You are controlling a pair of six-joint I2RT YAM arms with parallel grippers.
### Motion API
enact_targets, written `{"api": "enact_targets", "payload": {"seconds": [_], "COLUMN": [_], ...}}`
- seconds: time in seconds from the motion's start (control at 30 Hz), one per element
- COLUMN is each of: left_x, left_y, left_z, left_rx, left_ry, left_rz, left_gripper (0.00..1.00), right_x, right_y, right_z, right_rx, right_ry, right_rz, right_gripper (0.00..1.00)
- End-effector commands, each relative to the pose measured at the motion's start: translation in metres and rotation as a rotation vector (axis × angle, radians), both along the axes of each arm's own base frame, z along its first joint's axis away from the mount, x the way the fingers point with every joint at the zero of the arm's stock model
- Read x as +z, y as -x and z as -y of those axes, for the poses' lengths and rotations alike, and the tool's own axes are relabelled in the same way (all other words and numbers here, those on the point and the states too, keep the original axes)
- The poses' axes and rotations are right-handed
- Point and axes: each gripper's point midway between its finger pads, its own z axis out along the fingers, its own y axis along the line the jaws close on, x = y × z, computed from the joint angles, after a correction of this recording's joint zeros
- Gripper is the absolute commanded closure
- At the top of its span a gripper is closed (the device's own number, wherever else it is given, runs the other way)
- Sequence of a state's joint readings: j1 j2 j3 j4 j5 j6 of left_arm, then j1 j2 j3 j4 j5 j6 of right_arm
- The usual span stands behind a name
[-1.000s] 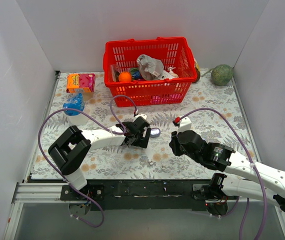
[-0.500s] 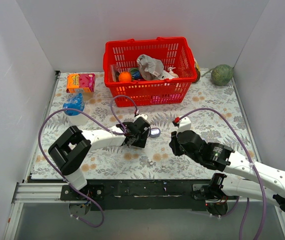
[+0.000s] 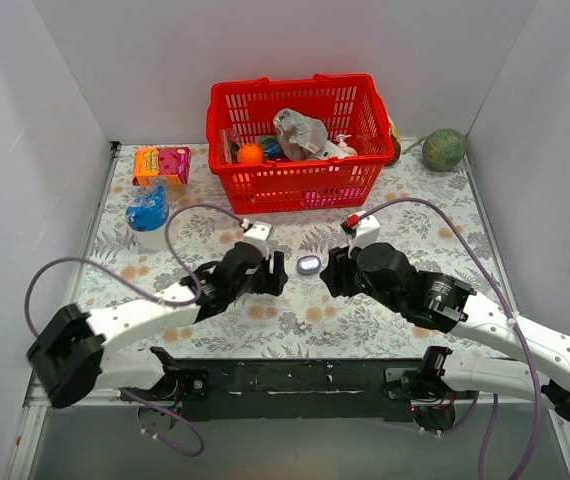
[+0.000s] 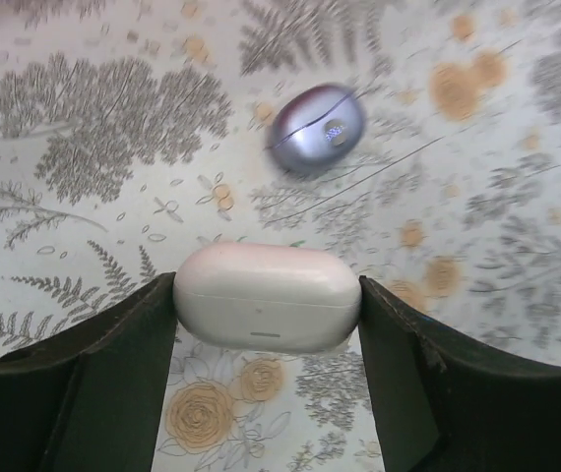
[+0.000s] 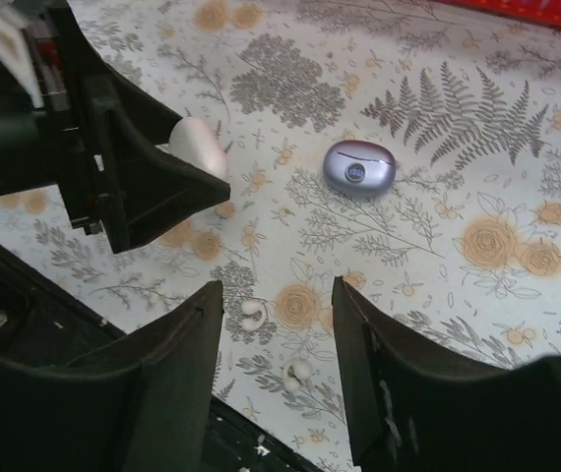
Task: Insert the wireless bluetooth earbuds into the charging case
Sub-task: Pick up the charging case at the center of the board, then open the charging case.
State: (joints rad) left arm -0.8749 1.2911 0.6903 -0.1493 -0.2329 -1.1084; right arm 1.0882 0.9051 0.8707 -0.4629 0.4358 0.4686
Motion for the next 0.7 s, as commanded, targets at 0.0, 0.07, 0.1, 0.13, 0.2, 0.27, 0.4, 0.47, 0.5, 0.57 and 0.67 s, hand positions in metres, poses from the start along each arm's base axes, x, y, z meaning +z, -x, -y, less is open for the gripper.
{"api": "enact_targets", "payload": {"seconds": [0.0, 0.07, 0.1, 0.13, 0.2, 0.27, 0.4, 0.47, 0.5, 0.57, 0.67], "left_x": [0.064, 0.116, 0.121, 0.121, 0.132, 0.134, 0.136, 0.14, 0.141, 0.141, 0.141], "left_y": [0.018, 0.043, 0.054, 0.067, 0.075, 0.077, 0.076, 0.075, 0.074, 0.073, 0.072], "left_z": [0.019, 0.023, 0.021, 0.013, 0.01, 0.014, 0.019, 0.021, 0.022, 0.024, 0.025], "left_rx": [-0.187, -0.344, -0.401, -0.442, -0.482, -0.535, -0.582, -0.592, -0.594, -0.603, -0.613], "left_ry": [0.317, 0.508, 0.538, 0.582, 0.591, 0.546, 0.489, 0.469, 0.459, 0.432, 0.409], "left_rz": [0.3, 0.524, 0.592, 0.685, 0.765, 0.795, 0.847, 0.872, 0.876, 0.883, 0.895], "left_gripper": [1.0, 1.0, 1.0, 1.0, 1.0, 1.0, 1.0, 1.0, 1.0, 1.0, 1.0], "right_x": [0.048, 0.063, 0.059, 0.057, 0.057, 0.058, 0.058, 0.061, 0.056, 0.057, 0.054], "right_y": [0.0, 0.005, 0.003, 0.008, 0.009, 0.015, 0.023, 0.026, 0.025, 0.024, 0.023], "right_z": [-0.023, -0.031, -0.034, -0.037, -0.045, -0.053, -0.073, -0.079, -0.082, -0.083, -0.088], "right_rx": [0.094, 0.146, 0.153, 0.188, 0.223, 0.272, 0.368, 0.403, 0.406, 0.411, 0.421], "right_ry": [-0.134, -0.156, -0.139, -0.129, -0.124, -0.137, -0.146, -0.137, -0.126, -0.126, -0.121], "right_rz": [0.031, 0.001, -0.023, -0.057, -0.082, -0.105, -0.148, -0.169, -0.183, -0.177, -0.186], "right_gripper": [0.41, 0.39, 0.39, 0.39, 0.38, 0.35, 0.3, 0.28, 0.25, 0.2, 0.14]}}
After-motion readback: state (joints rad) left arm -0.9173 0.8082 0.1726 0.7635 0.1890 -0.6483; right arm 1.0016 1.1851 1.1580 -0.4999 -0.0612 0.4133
